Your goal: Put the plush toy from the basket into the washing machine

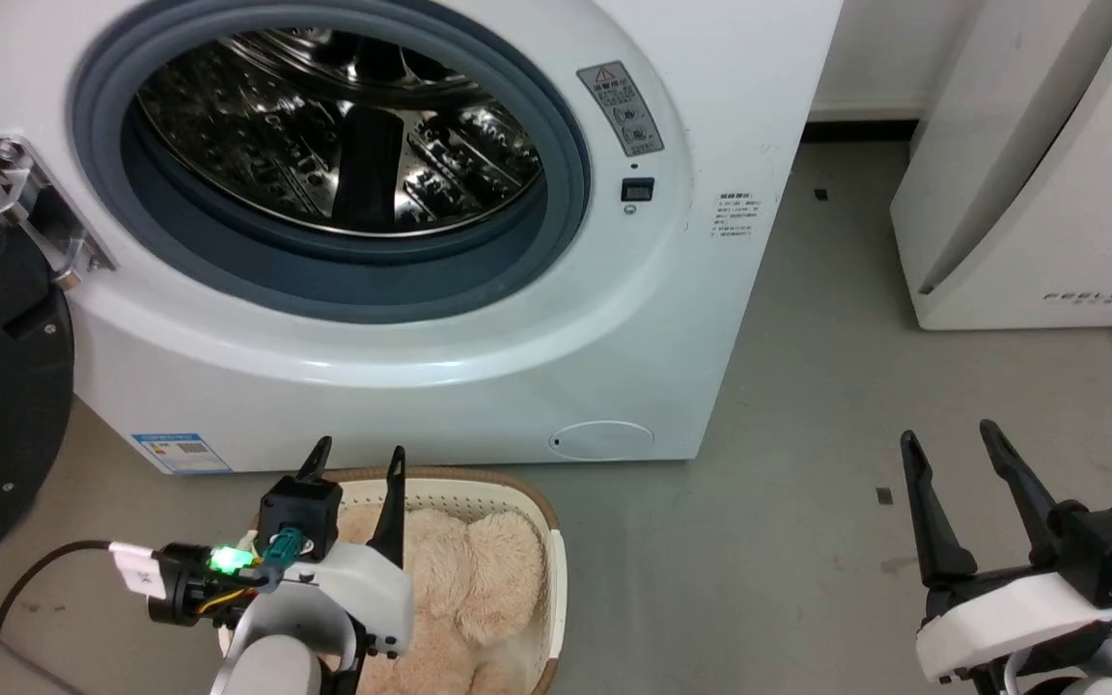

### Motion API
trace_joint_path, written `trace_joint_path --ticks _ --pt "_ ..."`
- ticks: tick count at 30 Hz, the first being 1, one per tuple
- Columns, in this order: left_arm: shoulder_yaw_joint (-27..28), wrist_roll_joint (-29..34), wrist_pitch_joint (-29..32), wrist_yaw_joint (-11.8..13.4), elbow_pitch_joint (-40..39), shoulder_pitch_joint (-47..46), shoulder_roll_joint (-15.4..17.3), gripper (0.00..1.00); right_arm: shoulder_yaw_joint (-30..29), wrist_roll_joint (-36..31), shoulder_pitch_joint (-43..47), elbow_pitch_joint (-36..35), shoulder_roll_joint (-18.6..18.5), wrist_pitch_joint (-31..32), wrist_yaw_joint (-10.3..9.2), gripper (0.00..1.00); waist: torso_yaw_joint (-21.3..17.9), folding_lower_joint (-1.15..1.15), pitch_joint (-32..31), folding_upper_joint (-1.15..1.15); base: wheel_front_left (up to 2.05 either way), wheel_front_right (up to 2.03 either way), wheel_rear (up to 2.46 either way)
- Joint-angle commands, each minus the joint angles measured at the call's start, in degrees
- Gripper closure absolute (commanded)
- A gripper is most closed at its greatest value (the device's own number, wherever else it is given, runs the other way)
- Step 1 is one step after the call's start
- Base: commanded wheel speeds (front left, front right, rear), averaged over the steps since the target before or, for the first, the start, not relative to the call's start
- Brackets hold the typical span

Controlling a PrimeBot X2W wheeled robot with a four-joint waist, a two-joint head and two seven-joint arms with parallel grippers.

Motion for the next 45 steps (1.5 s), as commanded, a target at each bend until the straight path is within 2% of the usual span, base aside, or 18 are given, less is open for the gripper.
trace_joint_path --ticks 1,10,19,36,45 --pt "-0.6 0.5 -0.7 -0.2 2.0 -1.8 0.5 0.0 -0.4 0.5 -1.2 -0.4 0.0 -0.7 -0.02 0.0 -0.3 0.0 1.1 0.0 0.0 0.0 0.0" --pt "-2.7 1.1 -0.9 -1.2 10.9 -7.0 1.5 0.0 -1.0 1.7 -3.2 -0.8 0.0 -1.8 -0.02 0.0 -1.1 0.0 5.3 0.0 0.0 0.0 0.0" --pt "-4.7 1.6 0.9 -1.9 16.6 -11.1 3.0 0.0 -1.6 2.8 -5.1 -1.2 0.0 -2.8 -0.02 0.0 -1.9 0.0 9.7 0.0 0.0 0.0 0.0" --pt "-10.9 4.2 8.2 -3.2 27.0 -19.0 7.8 0.0 -3.1 4.9 -8.7 -2.6 0.0 -4.8 -0.03 0.0 -3.7 0.0 20.2 0.0 0.0 0.0 0.0" --pt "-13.3 3.9 12.9 -4.3 32.3 -23.2 9.0 0.0 -3.9 5.6 -10.5 -3.5 0.0 -5.9 -0.04 0.0 -4.3 0.0 26.0 0.0 0.0 0.0 0.0"
